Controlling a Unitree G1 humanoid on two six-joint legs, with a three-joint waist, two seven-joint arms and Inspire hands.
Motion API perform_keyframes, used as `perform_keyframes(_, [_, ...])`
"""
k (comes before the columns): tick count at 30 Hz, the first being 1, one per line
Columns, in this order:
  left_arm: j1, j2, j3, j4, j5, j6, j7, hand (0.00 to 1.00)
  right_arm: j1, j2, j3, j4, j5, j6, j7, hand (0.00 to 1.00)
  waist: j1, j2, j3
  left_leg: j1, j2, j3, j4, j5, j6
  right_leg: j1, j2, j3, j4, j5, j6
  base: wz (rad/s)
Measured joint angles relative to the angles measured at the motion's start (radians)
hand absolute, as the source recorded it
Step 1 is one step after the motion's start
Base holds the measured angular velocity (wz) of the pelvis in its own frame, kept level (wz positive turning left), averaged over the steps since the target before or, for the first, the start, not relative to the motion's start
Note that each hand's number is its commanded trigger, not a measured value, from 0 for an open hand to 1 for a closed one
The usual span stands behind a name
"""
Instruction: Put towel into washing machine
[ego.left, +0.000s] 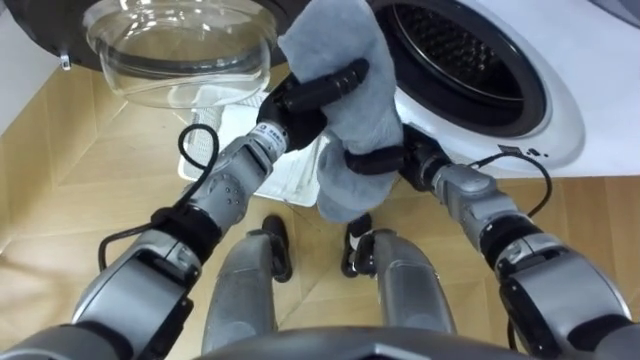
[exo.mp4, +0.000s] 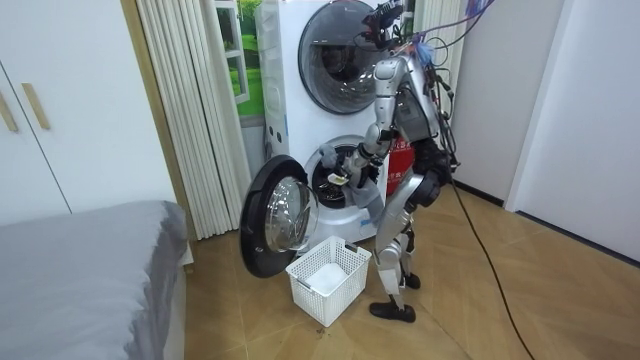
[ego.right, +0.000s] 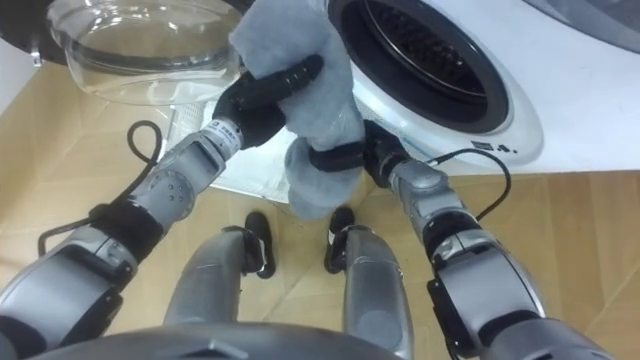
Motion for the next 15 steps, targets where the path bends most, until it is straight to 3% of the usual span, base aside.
perform_keyframes(6, [0.029, 0.004, -0.002, 0.014, 0.003, -0.001, -0.014, 0.00, 0.013, -0.012, 0.001, 0.002, 0.002, 0.027, -0.004, 1.00, 0.021, 0.001, 0.0011, 0.010, -0.001, 0.005, -0.015, 0.001, -0.002, 0.003, 0.001, 0.006, -0.008, 0.000, 0.000, -0.02])
perform_keyframes(9, [0.051, 0.011, 0.001, 0.014, 0.008, 0.000, -0.031, 0.00, 0.025, -0.024, -0.001, 0.002, -0.004, 0.047, -0.024, 1.00, 0.036, 0.010, 0.0100, 0.011, 0.000, 0.011, -0.018, 0.001, -0.002, 0.000, 0.002, 0.010, -0.007, 0.000, 0.000, -0.03])
perform_keyframes(11, [0.062, 0.026, 0.002, 0.018, 0.060, -0.006, -0.049, 0.00, 0.040, -0.036, -0.001, 0.002, -0.003, 0.048, -0.040, 1.00, 0.047, 0.015, 0.0179, 0.011, 0.001, 0.014, -0.026, 0.001, -0.003, -0.003, 0.002, 0.014, -0.004, 0.000, 0.000, -0.05])
perform_keyframes(15, [0.080, 0.040, 0.010, 0.026, 0.248, -0.025, -0.054, 0.00, 0.058, -0.049, -0.001, 0.004, 0.008, 0.049, -0.057, 1.00, 0.059, 0.018, 0.0201, -0.006, -0.002, 0.018, -0.031, 0.002, -0.005, -0.029, 0.000, 0.019, 0.005, 0.000, 0.000, -0.02])
